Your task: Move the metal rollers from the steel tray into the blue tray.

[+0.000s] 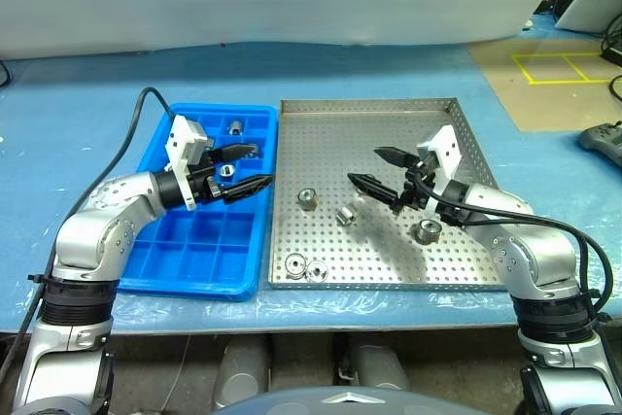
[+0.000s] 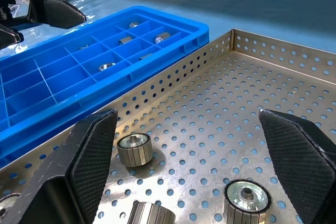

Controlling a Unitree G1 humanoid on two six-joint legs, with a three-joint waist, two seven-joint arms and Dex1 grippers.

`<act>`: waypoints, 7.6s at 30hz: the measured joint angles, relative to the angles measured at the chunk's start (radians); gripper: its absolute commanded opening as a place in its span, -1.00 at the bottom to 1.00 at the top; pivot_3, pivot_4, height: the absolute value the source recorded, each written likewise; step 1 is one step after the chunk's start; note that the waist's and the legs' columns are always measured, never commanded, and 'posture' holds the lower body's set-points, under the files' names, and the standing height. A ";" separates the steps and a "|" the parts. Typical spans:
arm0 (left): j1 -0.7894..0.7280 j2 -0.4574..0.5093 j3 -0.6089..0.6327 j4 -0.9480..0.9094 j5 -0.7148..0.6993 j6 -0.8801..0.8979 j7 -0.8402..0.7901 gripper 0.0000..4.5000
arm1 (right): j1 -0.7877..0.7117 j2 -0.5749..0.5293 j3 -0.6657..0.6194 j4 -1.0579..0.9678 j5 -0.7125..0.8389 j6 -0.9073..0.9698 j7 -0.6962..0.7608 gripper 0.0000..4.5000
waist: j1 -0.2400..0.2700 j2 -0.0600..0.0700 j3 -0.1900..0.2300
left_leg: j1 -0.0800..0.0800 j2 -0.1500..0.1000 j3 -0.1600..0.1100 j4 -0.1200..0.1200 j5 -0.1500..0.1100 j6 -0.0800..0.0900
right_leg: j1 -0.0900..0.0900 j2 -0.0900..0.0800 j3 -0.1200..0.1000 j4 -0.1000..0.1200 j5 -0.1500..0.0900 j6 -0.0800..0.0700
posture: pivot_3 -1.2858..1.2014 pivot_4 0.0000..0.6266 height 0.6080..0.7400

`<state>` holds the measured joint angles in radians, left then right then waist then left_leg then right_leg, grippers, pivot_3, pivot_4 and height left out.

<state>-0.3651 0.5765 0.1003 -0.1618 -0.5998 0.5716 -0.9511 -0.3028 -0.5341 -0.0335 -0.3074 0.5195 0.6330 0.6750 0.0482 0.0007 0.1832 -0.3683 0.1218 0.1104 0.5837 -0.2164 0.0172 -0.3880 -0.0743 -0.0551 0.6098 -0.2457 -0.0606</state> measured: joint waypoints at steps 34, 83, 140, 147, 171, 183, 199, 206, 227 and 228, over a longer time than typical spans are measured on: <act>-0.210 -0.034 -0.129 0.280 0.086 -0.073 -0.125 1.00 | 0.079 -0.032 -0.050 -0.096 -0.001 0.023 -0.052 1.00 | -0.009 0.000 0.000 | 0.000 0.000 0.000 0.004 0.000 0.000 | 0.000 0.000 0.000 0.003 0.000 0.000 | -0.07 -0.52 1.00; -0.796 -0.333 -0.483 1.354 0.825 -0.735 -0.479 1.00 | 0.236 0.039 -0.074 -0.193 -0.011 0.003 -0.219 1.00 | -0.040 0.000 0.000 | -0.001 0.001 0.002 0.004 -0.003 0.006 | 0.002 -0.001 0.000 -0.002 0.003 0.003 | -0.21 -0.52 1.00; -0.085 0.157 0.112 0.223 0.367 0.001 -0.152 -0.24 | -0.316 0.071 0.247 0.192 -0.020 -0.047 0.250 1.00 | 0.031 -0.002 0.001 | -0.015 0.003 0.000 0.001 0.000 0.000 | -0.014 -0.001 -0.005 0.002 0.002 -0.001 | 0.26 -0.52 1.00; 0.091 0.095 0.230 0.117 0.319 0.053 0.069 -0.24 | -0.370 0.116 0.275 0.274 -0.065 -0.102 0.328 1.00 | 0.086 -0.004 0.002 | -0.022 0.004 -0.006 0.013 0.000 0.001 | -0.014 -0.001 -0.010 0.005 0.002 -0.002 | 0.29 -0.52 1.00; 0.228 0.135 0.246 0.004 0.197 0.093 0.154 0.79 | -0.349 0.117 0.276 0.290 -0.124 -0.109 0.370 1.00 | 0.110 -0.004 0.002 | -0.016 0.009 -0.008 0.012 0.006 -0.002 | -0.009 0.000 -0.015 0.010 0.004 -0.006 | 0.27 -0.52 1.00; -0.309 0.124 -0.086 0.270 0.211 -0.008 -0.114 0.79 | -0.324 0.000 0.138 0.252 -0.081 -0.039 0.347 1.00 | 0.131 -0.002 0.002 | -0.015 0.008 -0.008 0.012 0.011 -0.007 | -0.007 0.000 -0.016 0.011 0.004 -0.006 | 0.16 -0.52 1.00; -0.598 -0.381 -0.411 0.949 0.440 -0.338 -0.385 0.79 | 0.092 -0.155 -0.176 -0.139 0.007 0.144 0.111 1.00 | 0.019 -0.002 0.002 | -0.019 0.011 -0.002 0.011 0.010 -0.005 | -0.011 0.000 -0.015 0.008 0.007 -0.001 | -0.14 -0.52 1.00; -0.631 -0.446 -0.421 1.050 0.495 -0.370 -0.418 0.79 | 0.184 -0.150 -0.200 -0.215 0.035 0.164 0.030 1.00 | -0.009 -0.002 0.002 | -0.010 0.014 0.004 0.010 0.007 0.003 | 0.003 0.000 -0.016 -0.004 0.009 -0.001 | -0.17 -0.52 1.00; -0.653 -0.535 -0.440 1.196 0.666 -0.536 -0.309 0.63 | 0.232 -0.142 -0.198 -0.223 0.037 0.125 -0.053 1.00 | -0.021 -0.002 0.002 | -0.011 0.015 0.010 0.011 0.005 0.009 | 0.002 -0.002 -0.013 -0.006 0.010 0.000 | -0.18 -0.52 1.00; -0.653 -0.531 -0.440 1.198 0.668 -0.544 -0.310 0.55 | 0.232 -0.138 -0.198 -0.222 0.037 0.119 -0.054 1.00 | -0.022 -0.002 0.002 | -0.011 0.015 0.010 0.011 0.005 0.009 | 0.002 -0.002 -0.013 -0.006 0.010 0.000 | -0.18 -0.52 1.00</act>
<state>-1.0183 0.0456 -0.3401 1.0364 0.0682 0.0280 -1.2609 -0.0705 -0.6721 -0.2319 -0.5299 0.5561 0.7521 0.6212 0.0260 -0.0009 0.1849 -0.3795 0.1364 0.1208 0.5949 -0.2115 0.0264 -0.3863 -0.0763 -0.0686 0.6040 -0.2353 -0.0602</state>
